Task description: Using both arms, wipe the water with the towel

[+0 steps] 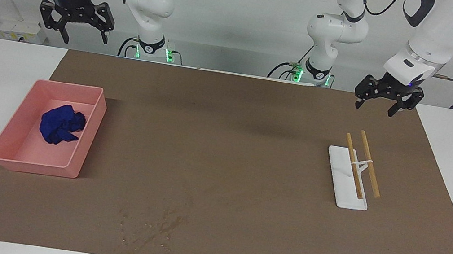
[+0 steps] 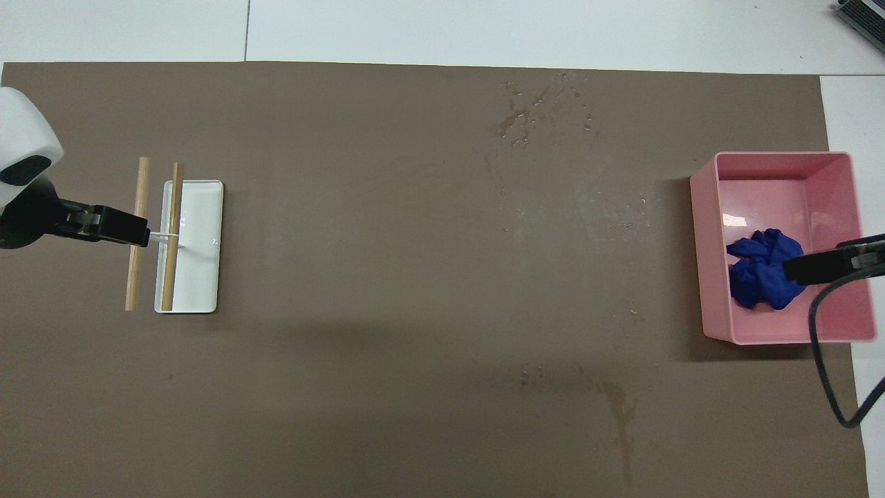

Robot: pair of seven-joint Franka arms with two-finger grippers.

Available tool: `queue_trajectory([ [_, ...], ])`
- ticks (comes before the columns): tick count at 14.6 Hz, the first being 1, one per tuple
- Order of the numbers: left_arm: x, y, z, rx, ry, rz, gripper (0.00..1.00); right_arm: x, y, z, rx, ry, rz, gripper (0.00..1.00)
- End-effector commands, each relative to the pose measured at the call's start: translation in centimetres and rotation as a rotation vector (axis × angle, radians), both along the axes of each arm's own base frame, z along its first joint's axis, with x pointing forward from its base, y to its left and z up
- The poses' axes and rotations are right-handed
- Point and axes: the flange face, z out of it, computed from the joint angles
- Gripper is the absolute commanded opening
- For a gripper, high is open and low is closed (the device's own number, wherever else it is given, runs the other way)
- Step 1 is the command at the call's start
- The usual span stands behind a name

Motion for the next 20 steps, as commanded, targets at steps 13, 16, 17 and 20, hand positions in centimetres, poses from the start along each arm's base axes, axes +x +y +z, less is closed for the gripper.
queue_trajectory([
  [13,-0.7,0.3,0.4,-0.009,-0.001,-0.007,1.00,3.9,1.4,-2.3,-0.074,-0.011,-0.020,1.00],
  [16,-0.7,0.3,0.4,-0.009,-0.001,-0.007,1.00,3.5,1.0,-2.7,-0.047,0.031,-0.034,1.00],
  [17,-0.7,0.3,0.4,-0.009,-0.001,-0.007,1.00,3.3,1.0,-2.7,-0.048,0.041,-0.034,1.00],
  [20,-0.7,0.3,0.4,-0.009,-0.002,-0.007,1.00,2.7,1.0,-2.7,-0.048,0.068,-0.033,1.00],
])
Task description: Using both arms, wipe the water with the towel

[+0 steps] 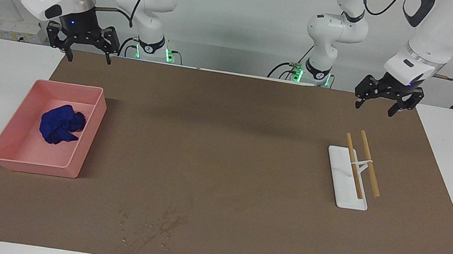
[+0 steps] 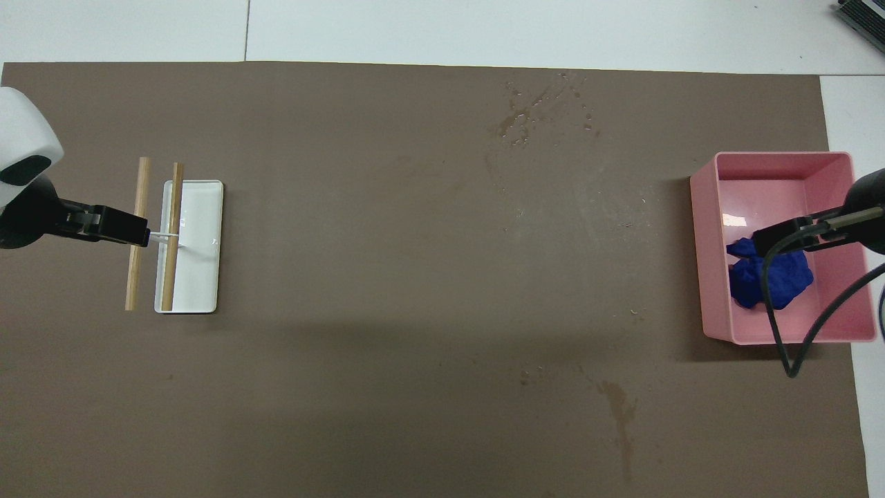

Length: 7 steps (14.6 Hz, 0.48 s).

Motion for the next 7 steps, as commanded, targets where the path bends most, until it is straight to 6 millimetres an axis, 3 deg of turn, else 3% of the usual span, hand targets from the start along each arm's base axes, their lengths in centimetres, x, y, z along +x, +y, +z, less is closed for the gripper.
queue_trajectory([
  [1,-0.7,0.3,0.4,-0.009,-0.001,-0.007,1.00,-0.5,-0.1,0.6,0.023,0.017,-0.017,1.00],
  [7,-0.7,0.3,0.4,-0.009,-0.001,-0.007,1.00,-0.7,-1.5,0.6,0.026,0.028,-0.044,1.00],
])
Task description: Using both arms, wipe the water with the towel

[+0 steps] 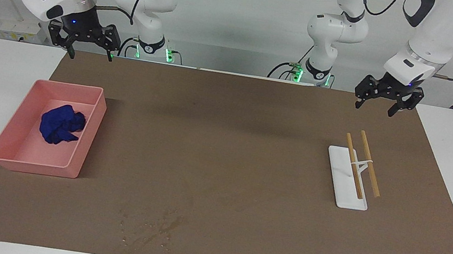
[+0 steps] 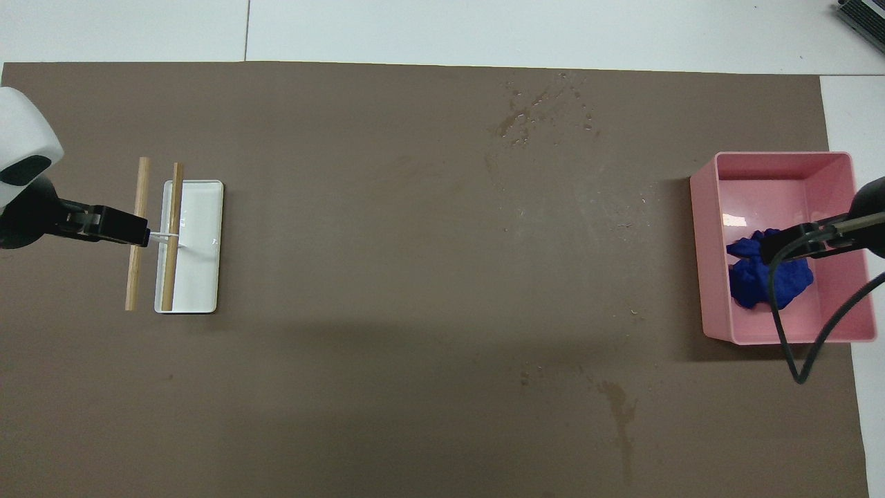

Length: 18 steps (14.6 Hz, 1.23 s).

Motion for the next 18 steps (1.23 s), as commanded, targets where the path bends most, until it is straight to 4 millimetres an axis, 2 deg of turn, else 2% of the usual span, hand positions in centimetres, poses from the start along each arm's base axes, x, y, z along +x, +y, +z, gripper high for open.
queue_trajectory([
  [1,-0.7,0.3,0.4,-0.009,-0.001,-0.007,1.00,-0.4,-0.9,0.5,0.026,0.007,-0.030,1.00],
  [5,-0.7,0.3,0.4,-0.009,-0.001,-0.007,1.00,-0.4,-1.3,0.5,0.025,0.005,-0.038,1.00],
  [18,-0.7,0.3,0.4,-0.009,-0.001,-0.007,1.00,-0.5,-0.1,0.9,0.030,-0.004,-0.038,1.00],
])
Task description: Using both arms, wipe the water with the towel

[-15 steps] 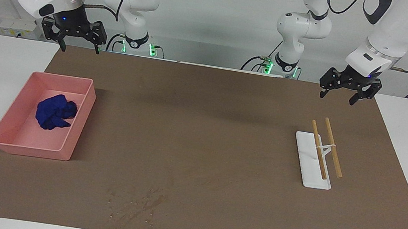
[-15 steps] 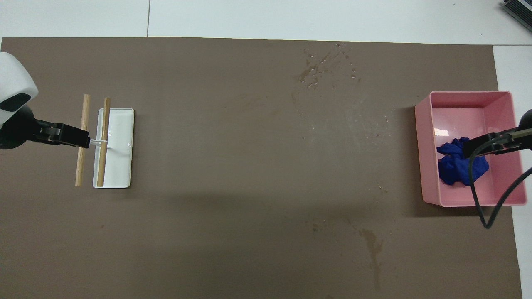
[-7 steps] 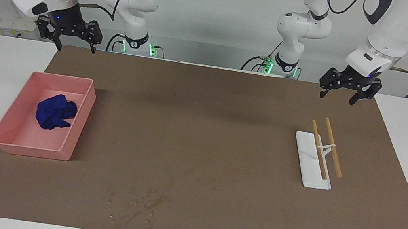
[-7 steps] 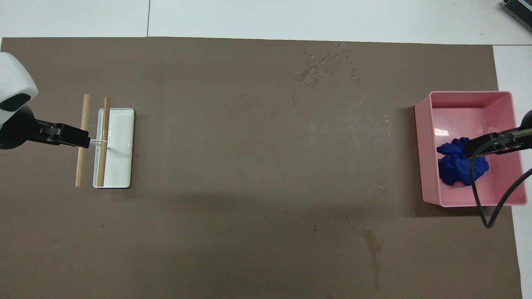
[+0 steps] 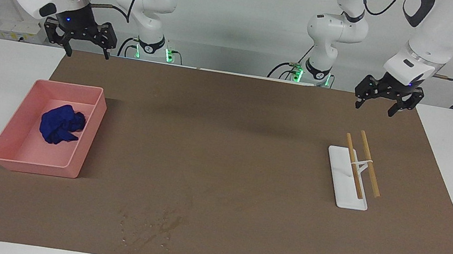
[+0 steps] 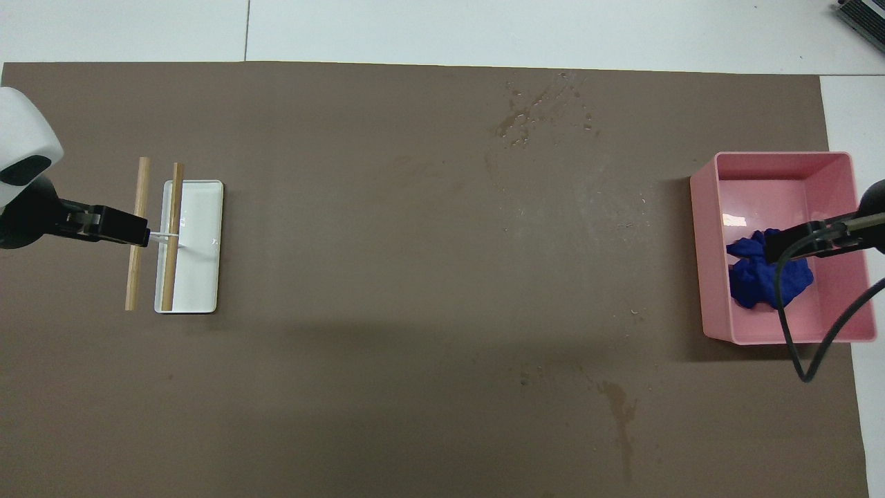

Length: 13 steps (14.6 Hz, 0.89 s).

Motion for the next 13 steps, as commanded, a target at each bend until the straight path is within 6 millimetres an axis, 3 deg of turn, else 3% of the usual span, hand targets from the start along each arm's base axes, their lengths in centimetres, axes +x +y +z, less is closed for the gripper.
queue_trajectory([
  [1,-0.68,0.26,0.38,-0.009,-0.001,-0.007,1.00,-0.51,0.11,0.65,0.015,0.000,-0.027,1.00],
  [13,-0.68,0.26,0.38,-0.009,-0.001,-0.007,1.00,-0.48,0.20,-0.05,0.044,0.009,-0.029,1.00],
])
